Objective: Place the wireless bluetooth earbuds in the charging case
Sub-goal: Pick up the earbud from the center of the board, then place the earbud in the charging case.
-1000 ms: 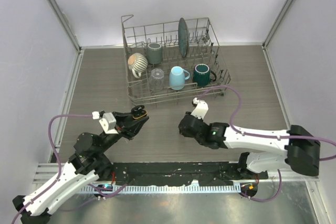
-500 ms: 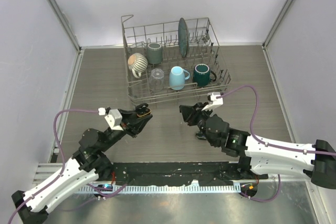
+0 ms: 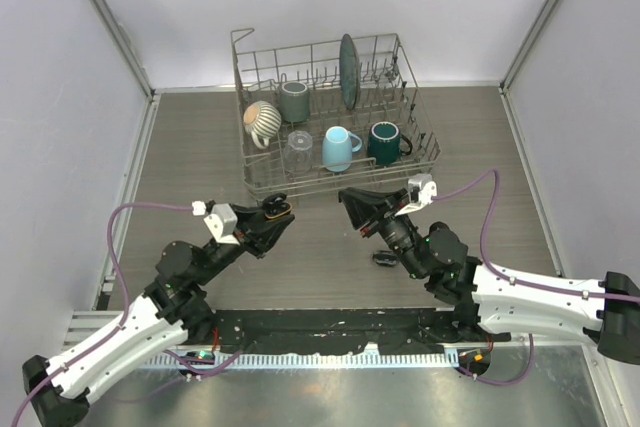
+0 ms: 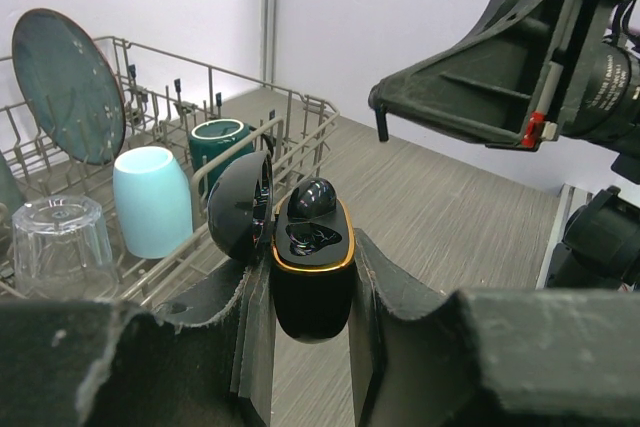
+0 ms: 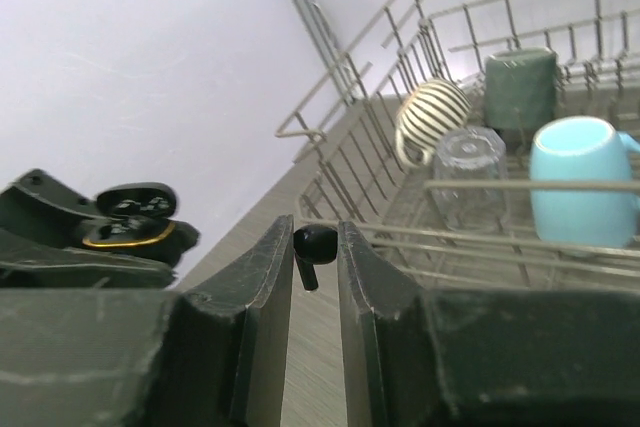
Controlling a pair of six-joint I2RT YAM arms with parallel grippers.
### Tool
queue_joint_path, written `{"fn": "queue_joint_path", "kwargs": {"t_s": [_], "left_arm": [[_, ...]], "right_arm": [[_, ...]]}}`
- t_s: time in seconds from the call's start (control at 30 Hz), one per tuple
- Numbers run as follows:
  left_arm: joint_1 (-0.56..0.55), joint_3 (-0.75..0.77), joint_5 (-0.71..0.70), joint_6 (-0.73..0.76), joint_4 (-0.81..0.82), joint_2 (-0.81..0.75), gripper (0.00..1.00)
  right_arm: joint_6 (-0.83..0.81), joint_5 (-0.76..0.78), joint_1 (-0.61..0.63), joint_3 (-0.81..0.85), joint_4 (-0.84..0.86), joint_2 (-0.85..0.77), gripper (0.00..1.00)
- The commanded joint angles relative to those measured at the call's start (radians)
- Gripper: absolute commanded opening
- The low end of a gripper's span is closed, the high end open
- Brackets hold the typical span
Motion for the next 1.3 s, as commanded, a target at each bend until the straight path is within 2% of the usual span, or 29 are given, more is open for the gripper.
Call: {"fn": "queue_joint_path", "kwargs": {"t_s": [0.0, 0.43, 0.73, 1.27], "left_arm": [[0.0, 0.033, -0.008, -0.008, 0.116, 0.013, 0.0], [0.002, 0.019, -0.013, -0.015, 0.195, 0.042, 0.0], [0.0, 0.024, 0.027, -0.016, 0.232, 0.093, 0.0], [-0.001, 0.029, 0.104, -0.002, 0.245, 0.123, 0.0]], "right_arm": [[-0.134, -0.119, 0.008, 0.005, 0.207, -0.004, 0.01], [-0.114, -0.432, 0.008, -0.02, 0.505, 0.06, 0.01], [-0.033, -0.483, 0.013, 0.008, 0.652, 0.192, 0.01], [-0.025, -0.474, 0.03, 0.115, 0.688, 0.358, 0.01]]}}
